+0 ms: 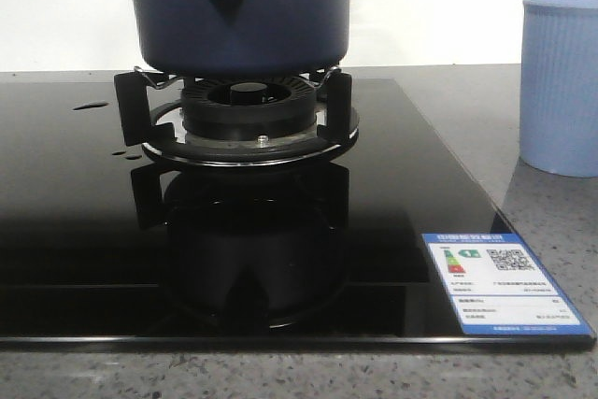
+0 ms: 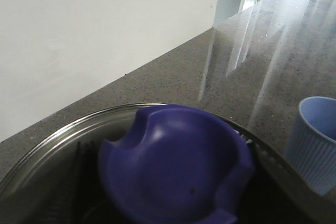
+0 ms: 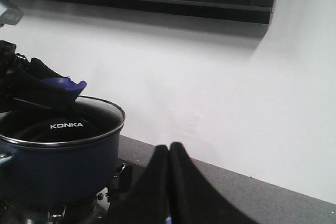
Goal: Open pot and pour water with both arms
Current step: 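Lower the lid back onto the pot with the left gripper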
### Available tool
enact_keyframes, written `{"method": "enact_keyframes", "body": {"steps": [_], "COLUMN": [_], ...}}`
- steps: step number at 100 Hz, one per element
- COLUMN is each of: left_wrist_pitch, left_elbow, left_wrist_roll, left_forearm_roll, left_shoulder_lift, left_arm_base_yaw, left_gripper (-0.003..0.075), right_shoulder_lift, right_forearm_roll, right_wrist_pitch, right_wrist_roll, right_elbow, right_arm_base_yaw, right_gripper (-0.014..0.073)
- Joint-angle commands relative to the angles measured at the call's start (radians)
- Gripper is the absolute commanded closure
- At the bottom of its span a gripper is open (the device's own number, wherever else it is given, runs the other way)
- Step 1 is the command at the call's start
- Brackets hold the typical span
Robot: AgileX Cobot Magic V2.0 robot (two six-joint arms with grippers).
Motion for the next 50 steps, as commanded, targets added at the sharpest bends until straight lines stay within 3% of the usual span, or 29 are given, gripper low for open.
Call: {"method": "enact_keyframes", "body": {"steps": [1,50], "left_wrist_pitch": [0.003,0.027], "left_elbow": [-0.03,-0.048], "left_wrist_roll": [-0.003,-0.003], "left_forearm_roll": [-0.063,-0.07], "left_shoulder_lift": [-0.052,-0.168], "left_arm_base_yaw": [-0.006,0.001], "left_gripper": [0.0203,0.0223], "right_shoulder_lift": [0.0,0.0], "right_forearm_roll": [0.018,0.018], "right_wrist_pitch": [-0.005,0.047], "right_wrist_roll": [0.001,0.001], "right_elbow": [-0.026,-0.026], "right_arm_base_yaw": [-0.007,-0.007], "right_gripper": [0.066,0.066]}}
